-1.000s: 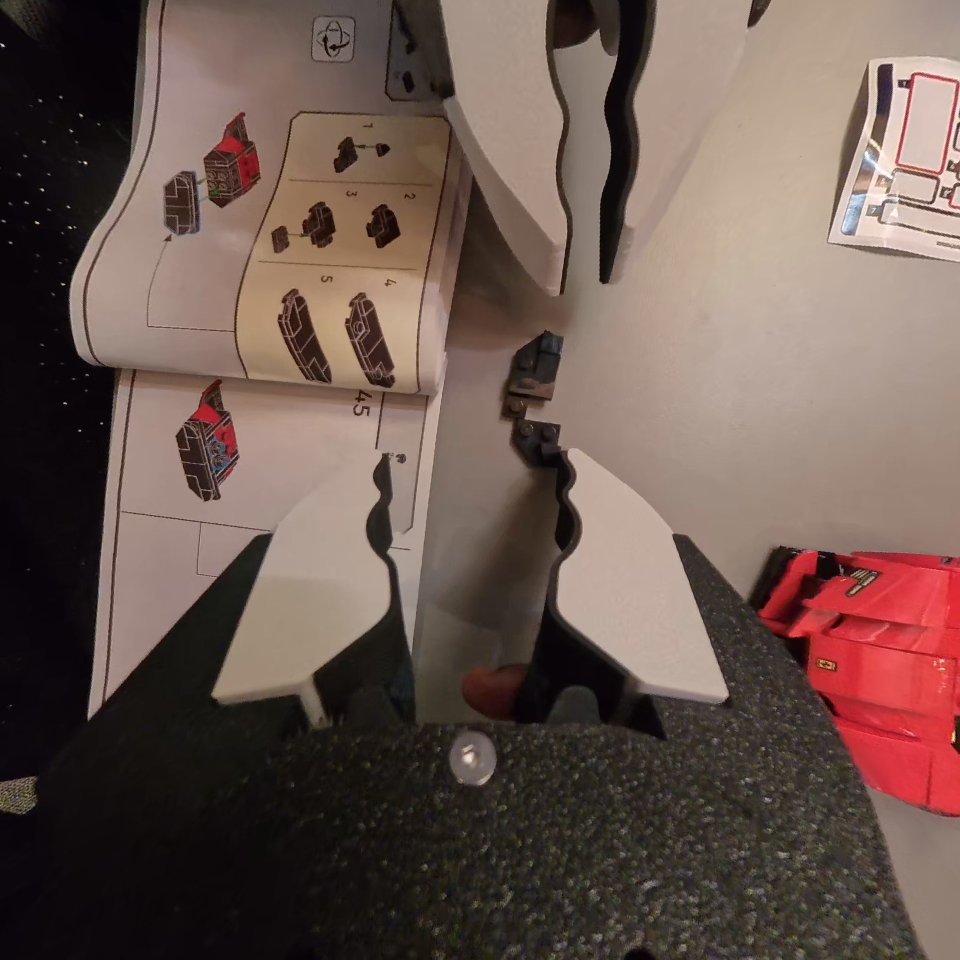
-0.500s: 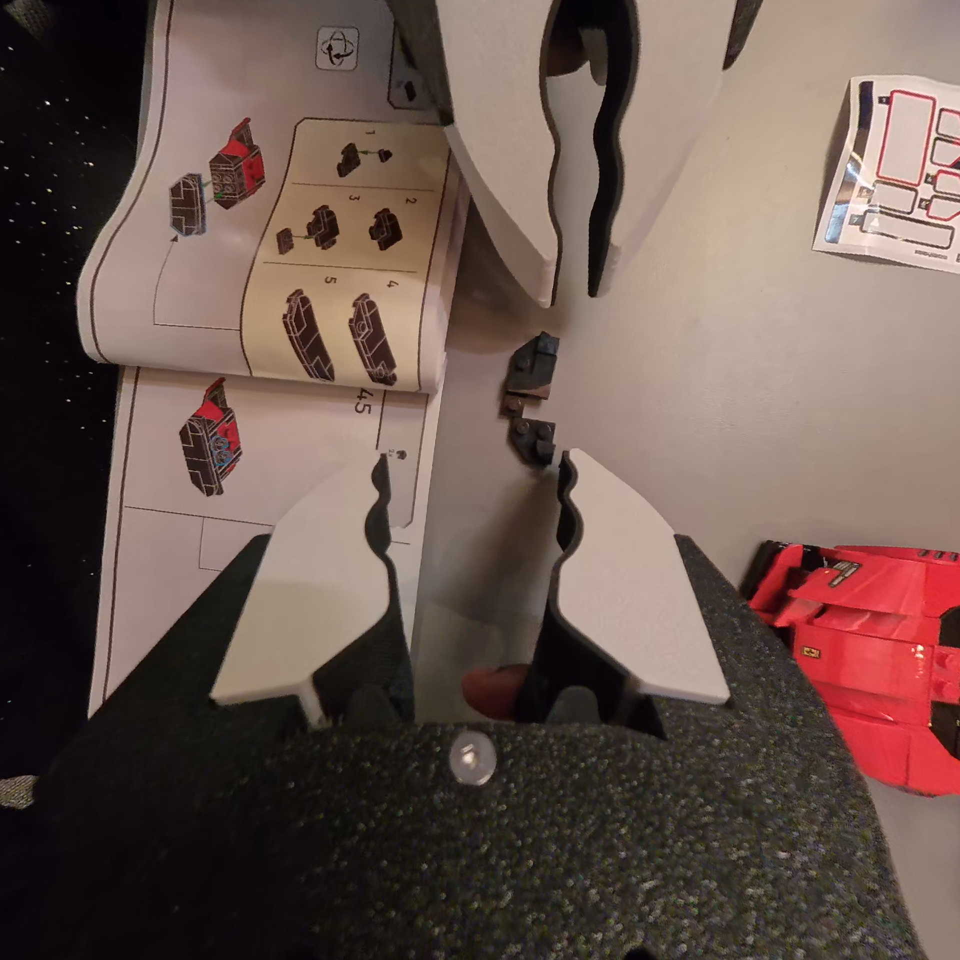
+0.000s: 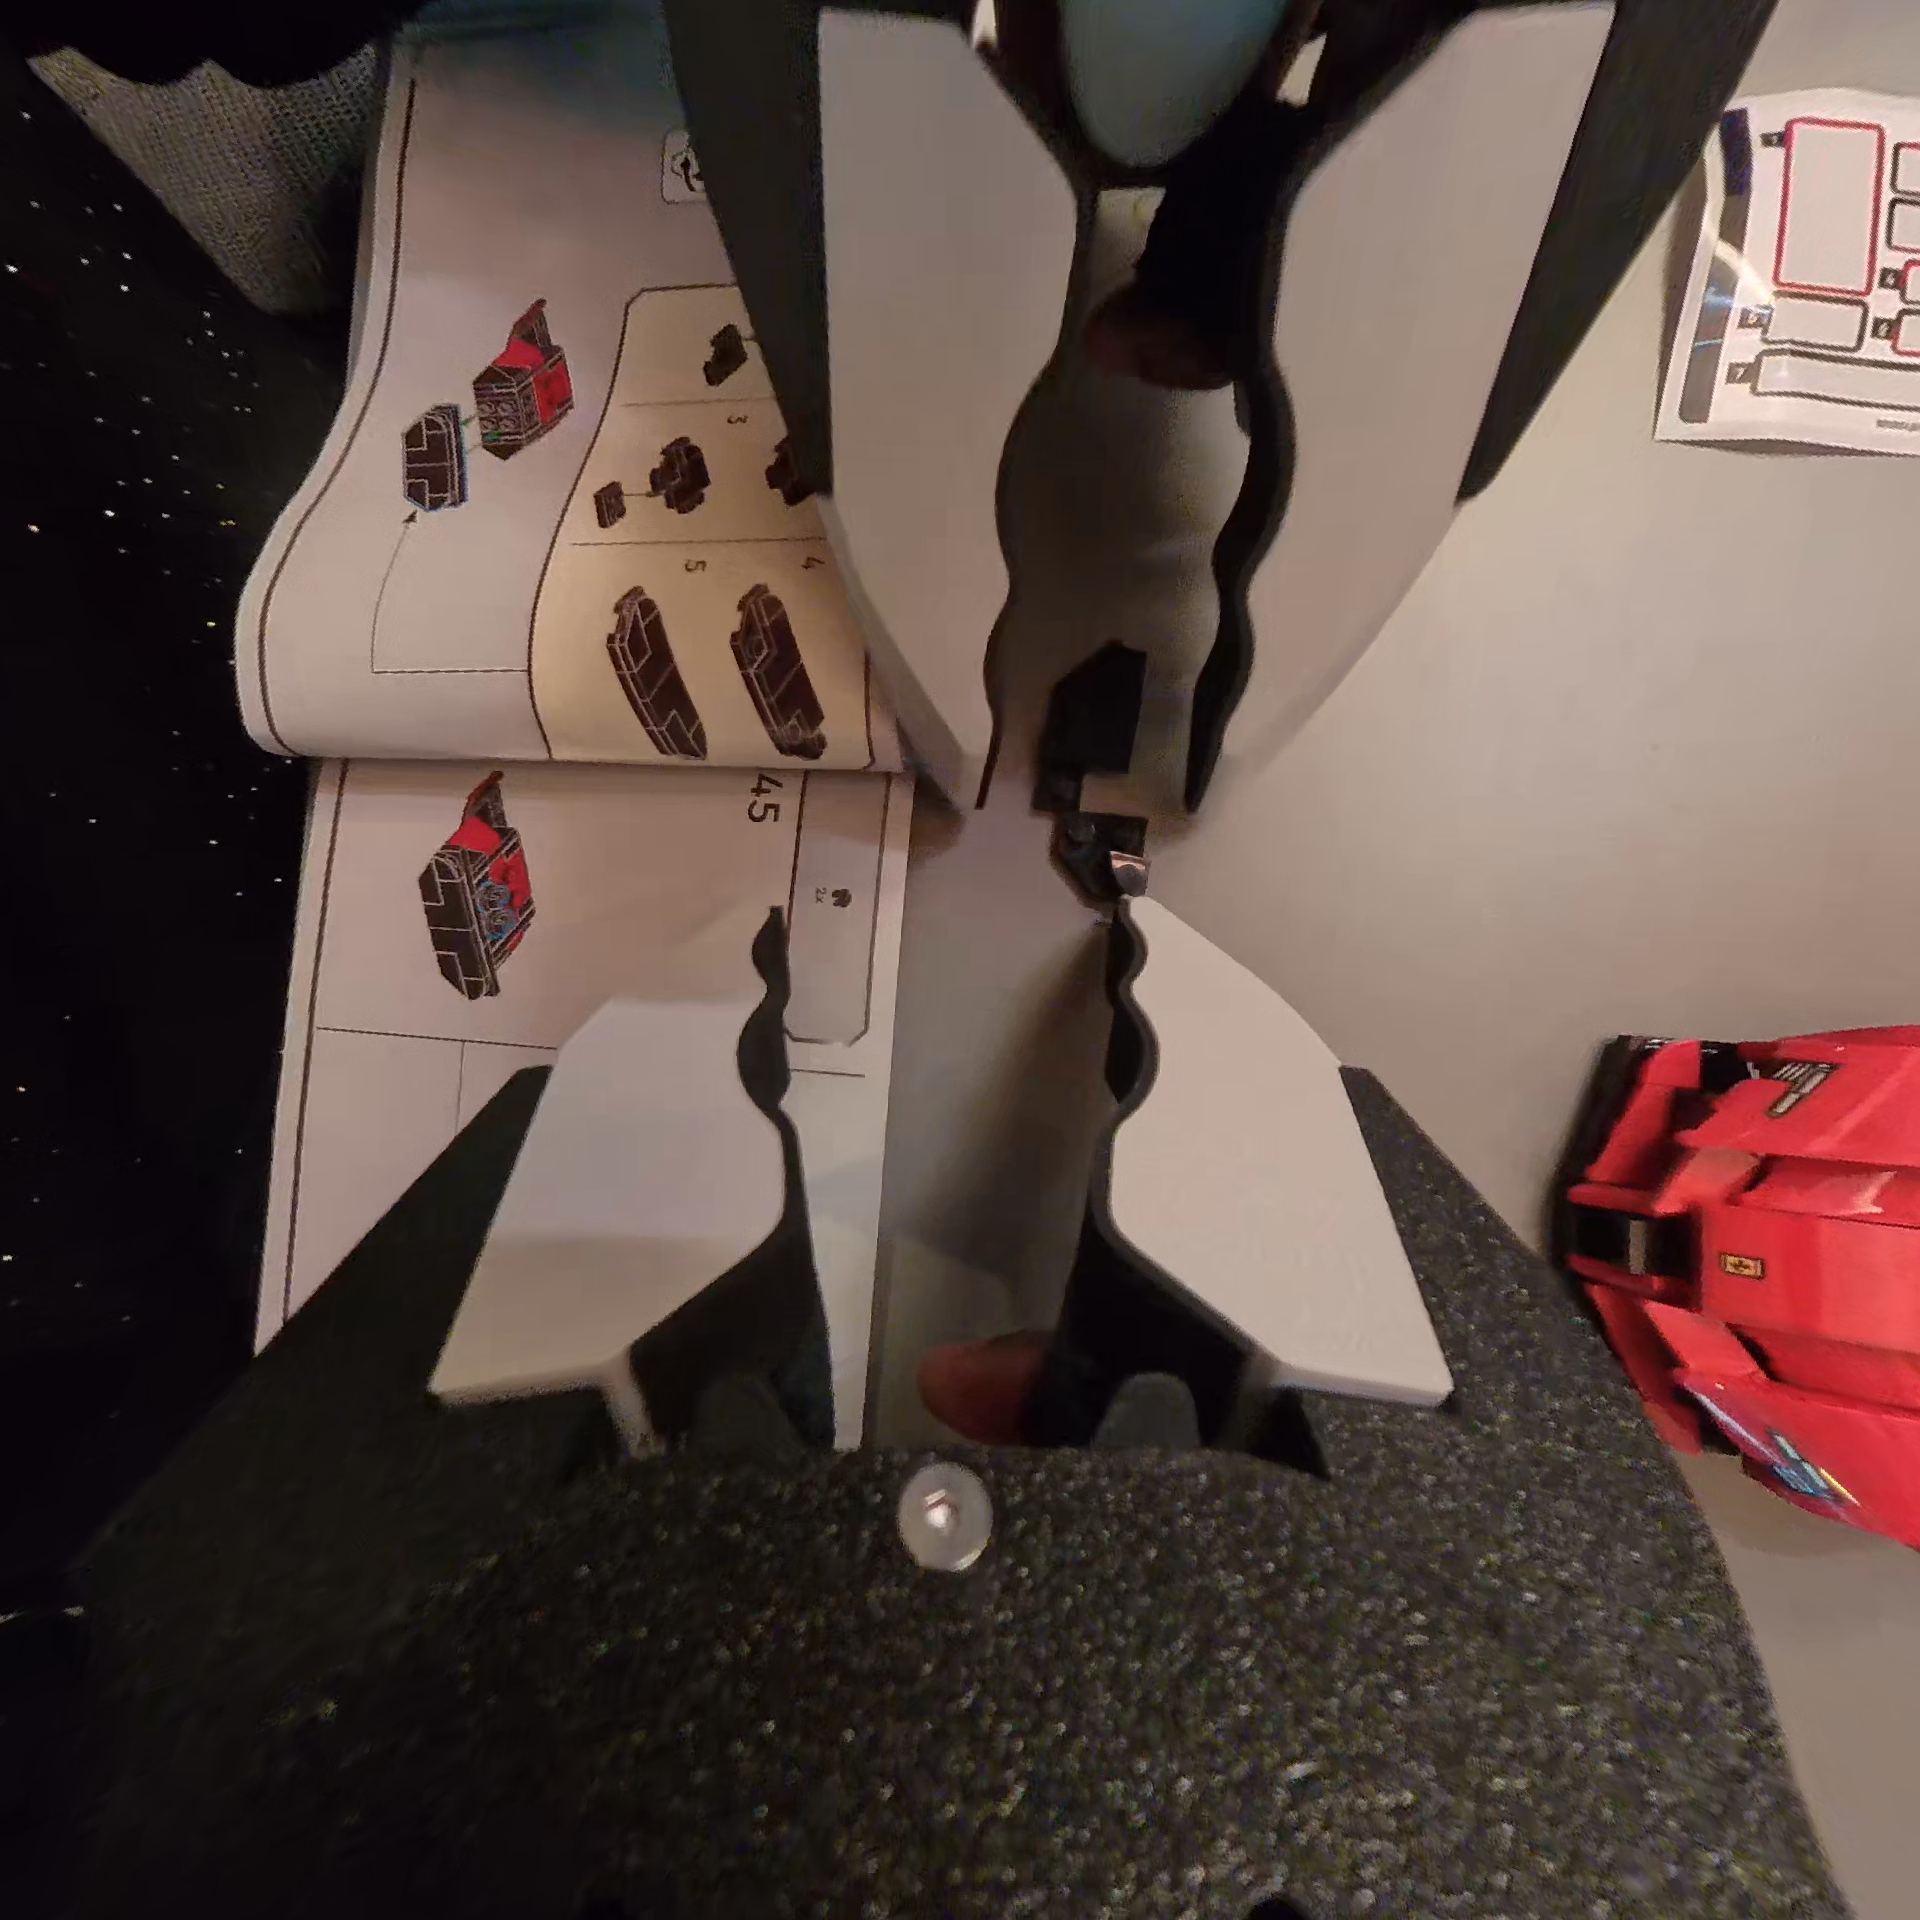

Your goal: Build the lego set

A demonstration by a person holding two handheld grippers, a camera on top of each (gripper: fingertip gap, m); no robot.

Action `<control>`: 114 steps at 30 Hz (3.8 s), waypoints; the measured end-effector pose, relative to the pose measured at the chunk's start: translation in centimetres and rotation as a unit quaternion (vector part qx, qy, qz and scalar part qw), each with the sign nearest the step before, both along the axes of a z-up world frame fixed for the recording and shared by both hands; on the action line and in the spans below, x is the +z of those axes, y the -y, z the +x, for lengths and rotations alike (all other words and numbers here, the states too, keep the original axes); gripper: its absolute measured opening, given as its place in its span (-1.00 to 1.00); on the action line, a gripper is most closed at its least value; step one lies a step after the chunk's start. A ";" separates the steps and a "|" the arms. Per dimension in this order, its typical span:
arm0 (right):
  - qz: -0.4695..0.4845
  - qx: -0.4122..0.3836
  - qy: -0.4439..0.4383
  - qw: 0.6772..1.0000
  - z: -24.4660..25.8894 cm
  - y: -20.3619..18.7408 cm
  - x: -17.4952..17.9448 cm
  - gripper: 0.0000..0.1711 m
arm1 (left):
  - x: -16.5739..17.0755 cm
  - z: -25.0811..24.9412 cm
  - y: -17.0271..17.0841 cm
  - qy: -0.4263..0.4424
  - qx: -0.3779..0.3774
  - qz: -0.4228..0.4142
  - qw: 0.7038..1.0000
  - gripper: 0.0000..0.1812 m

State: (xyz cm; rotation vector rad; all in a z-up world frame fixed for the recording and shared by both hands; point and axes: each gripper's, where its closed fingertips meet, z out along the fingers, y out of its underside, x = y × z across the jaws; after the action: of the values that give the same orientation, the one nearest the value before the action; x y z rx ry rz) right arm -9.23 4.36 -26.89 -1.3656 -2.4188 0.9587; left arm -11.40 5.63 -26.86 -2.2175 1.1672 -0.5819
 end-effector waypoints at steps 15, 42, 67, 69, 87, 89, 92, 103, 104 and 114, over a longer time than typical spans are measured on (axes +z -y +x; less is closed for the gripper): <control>-0.005 -0.004 -0.009 1.000 -0.4 -0.2 0.0 -0.29 | 0.2 1.1 0.3 0.004 -0.037 -0.001 0.999 -0.70; -0.013 -0.022 0.001 1.000 0.1 -0.1 -0.3 -0.36 | -0.4 1.3 0.6 0.003 -0.039 -0.031 0.999 -0.58; 0.007 -0.096 -0.004 0.995 -0.3 -1.6 -0.6 -0.86 | -0.1 2.3 1.4 0.018 -0.042 -0.041 0.998 -0.61; 0.005 -0.098 -0.005 0.995 -0.3 -1.6 -0.6 -0.86 | 0.0 2.4 1.4 0.021 -0.043 -0.041 0.998 -0.61; 0.012 -0.106 -0.009 0.994 -0.3 -1.6 -0.6 -0.88 | 0.0 2.0 1.1 0.014 -0.045 -0.031 0.998 -0.51; 0.011 -0.108 -0.009 0.994 -0.4 -1.6 -0.6 -0.89 | 0.1 2.0 1.2 0.015 -0.044 -0.031 0.998 -0.52; 0.011 -0.110 -0.010 0.994 -0.4 -1.6 -0.6 -0.90 | 0.2 1.9 1.4 0.012 -0.042 -0.033 0.999 -0.53; 0.000 -0.106 -0.021 0.994 -0.6 -1.6 -0.1 -0.82 | 0.1 1.2 0.6 -0.006 -0.032 -0.006 0.999 -0.60; 0.004 -0.102 -0.021 0.995 -0.6 -1.7 -0.2 -0.80 | 0.1 1.2 0.4 -0.007 -0.036 0.000 0.999 -0.68; 0.021 -0.082 -0.033 0.996 -0.9 -1.5 -0.6 -0.82 | 0.0 1.0 -0.4 -0.002 -0.043 0.011 0.999 -0.89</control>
State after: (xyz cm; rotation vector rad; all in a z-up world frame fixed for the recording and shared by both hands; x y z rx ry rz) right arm -10.13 5.86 -27.48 -1.4675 -2.2266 0.8917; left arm -10.43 6.01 -26.86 -2.1608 1.2701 -0.5968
